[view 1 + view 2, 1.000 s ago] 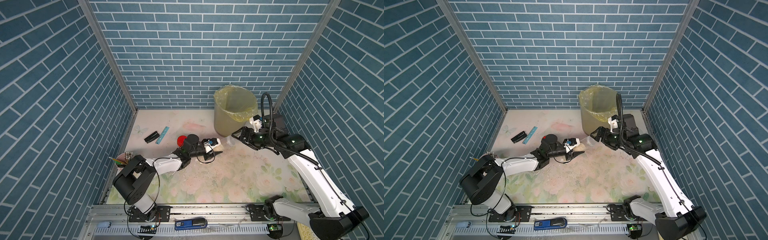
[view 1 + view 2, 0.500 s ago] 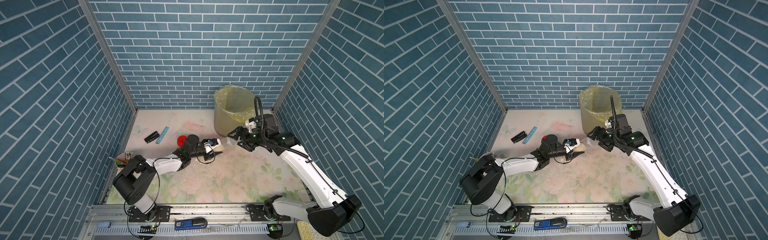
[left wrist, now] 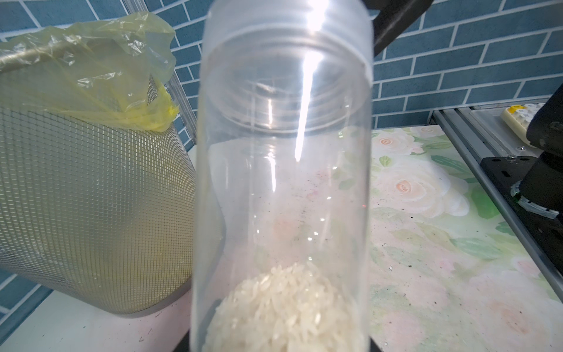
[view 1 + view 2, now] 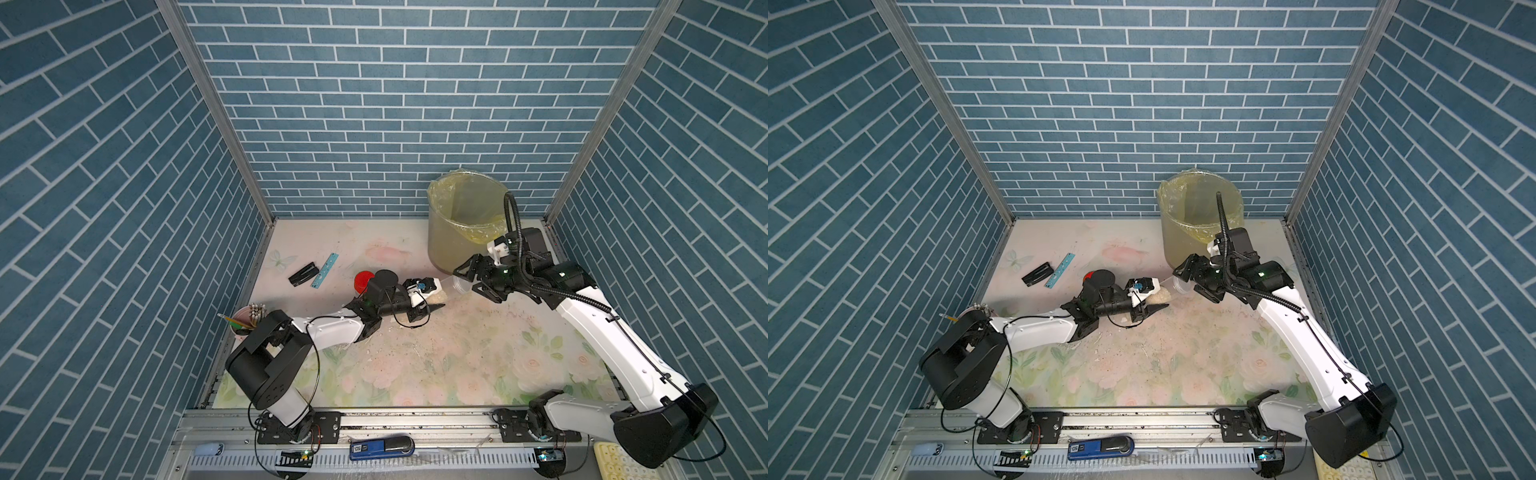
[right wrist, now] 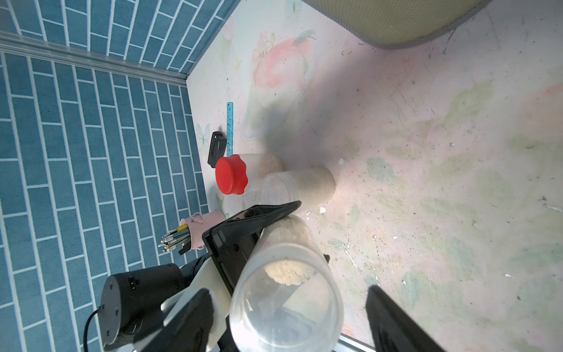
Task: Empty moldy rice from jars
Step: Unscrew the lid from the jar.
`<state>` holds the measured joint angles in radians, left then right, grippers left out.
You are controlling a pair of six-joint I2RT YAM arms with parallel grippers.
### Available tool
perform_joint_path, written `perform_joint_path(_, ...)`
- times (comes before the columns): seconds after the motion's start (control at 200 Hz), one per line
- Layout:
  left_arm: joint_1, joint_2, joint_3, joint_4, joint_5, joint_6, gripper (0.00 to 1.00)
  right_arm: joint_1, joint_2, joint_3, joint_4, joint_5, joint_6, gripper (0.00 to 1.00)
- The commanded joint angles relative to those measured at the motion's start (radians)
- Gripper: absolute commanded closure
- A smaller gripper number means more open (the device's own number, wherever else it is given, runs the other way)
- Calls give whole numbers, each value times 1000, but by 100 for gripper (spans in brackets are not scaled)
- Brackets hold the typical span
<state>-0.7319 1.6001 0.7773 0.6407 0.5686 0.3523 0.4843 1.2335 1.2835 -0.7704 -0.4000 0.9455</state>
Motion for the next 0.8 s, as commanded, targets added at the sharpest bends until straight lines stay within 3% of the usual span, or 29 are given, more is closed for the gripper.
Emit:
perform_joint_path(0.0,-4,-4,-2,24,1,8,100,10,19,34,-12,3,-9,21)
perform_joint_path(0.56,-3,-3,5,14,-4,9,100,16,33,59,-50,-1,-64,36)
perform_joint_path(0.79,-3,-6,4,18,10,-4,100,16,48,76,-81,-22,-172,53)
